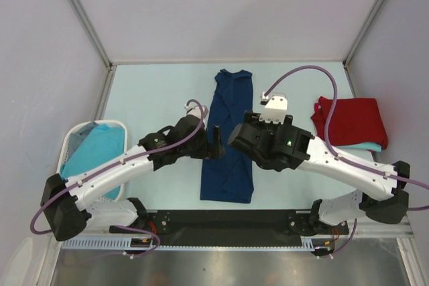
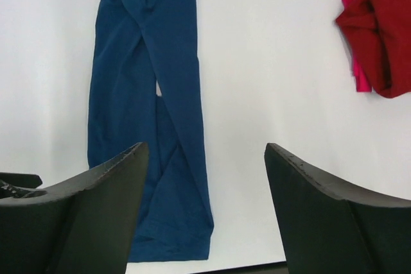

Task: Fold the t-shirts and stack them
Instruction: Rotate the tshirt 95 degrees

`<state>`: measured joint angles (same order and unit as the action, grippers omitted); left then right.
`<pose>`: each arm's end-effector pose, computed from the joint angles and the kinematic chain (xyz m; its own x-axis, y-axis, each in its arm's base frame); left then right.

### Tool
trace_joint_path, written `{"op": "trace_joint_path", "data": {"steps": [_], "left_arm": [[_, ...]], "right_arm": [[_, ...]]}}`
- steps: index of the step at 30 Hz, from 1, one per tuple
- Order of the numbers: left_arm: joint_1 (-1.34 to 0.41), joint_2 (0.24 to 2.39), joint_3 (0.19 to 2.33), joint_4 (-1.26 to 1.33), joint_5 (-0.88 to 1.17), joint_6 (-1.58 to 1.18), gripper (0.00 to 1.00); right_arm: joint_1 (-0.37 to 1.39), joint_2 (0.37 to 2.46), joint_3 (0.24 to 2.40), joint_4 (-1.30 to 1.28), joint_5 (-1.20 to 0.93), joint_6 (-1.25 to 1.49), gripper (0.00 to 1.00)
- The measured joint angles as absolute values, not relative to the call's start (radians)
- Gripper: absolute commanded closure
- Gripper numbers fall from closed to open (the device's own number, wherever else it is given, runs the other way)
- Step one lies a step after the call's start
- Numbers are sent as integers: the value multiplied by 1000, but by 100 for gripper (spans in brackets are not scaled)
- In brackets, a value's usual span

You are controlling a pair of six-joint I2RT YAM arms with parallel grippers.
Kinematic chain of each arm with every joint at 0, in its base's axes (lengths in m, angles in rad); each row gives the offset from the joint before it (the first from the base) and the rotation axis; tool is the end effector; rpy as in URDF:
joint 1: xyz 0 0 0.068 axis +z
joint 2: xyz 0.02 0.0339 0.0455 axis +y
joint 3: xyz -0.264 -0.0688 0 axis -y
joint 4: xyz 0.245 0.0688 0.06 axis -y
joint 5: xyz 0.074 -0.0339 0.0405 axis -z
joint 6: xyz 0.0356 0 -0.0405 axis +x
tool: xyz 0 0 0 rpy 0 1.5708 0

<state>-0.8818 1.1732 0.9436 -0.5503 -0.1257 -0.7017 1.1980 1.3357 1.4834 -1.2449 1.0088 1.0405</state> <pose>0.1609 -0.1884 0.2827 -0.7992 -0.0370 -0.5999 0.2530 0.8847 -0.3916 0.1134 0.2073 0.3829 -0.4708 0.0583 -0.8803 0.0997 0.9949 0.0126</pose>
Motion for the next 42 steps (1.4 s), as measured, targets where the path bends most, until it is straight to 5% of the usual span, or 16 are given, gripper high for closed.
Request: {"op": "trace_joint_path", "data": {"steps": [4, 7, 18, 25, 42], "left_arm": [[-882, 1219, 995, -552, -72, -706, 1], [-881, 1229, 977, -520, -15, -709, 10], [-904, 1396, 1056, -540, -59, -627, 10], [-963, 1555, 1069, -578, -81, -607, 22], [-1111, 1657, 1048, -547, -129, -579, 32]], "right_arm": [[1230, 1370, 1516, -1263, 1051, 1044, 12], [1240, 1364, 1515, -1242, 1064, 1018, 6], [1159, 1332, 1450, -1025, 1012, 782, 6], [1039, 1383, 1380, -968, 931, 731, 6], [863, 1410, 1330, -832, 775, 563, 7]]}}
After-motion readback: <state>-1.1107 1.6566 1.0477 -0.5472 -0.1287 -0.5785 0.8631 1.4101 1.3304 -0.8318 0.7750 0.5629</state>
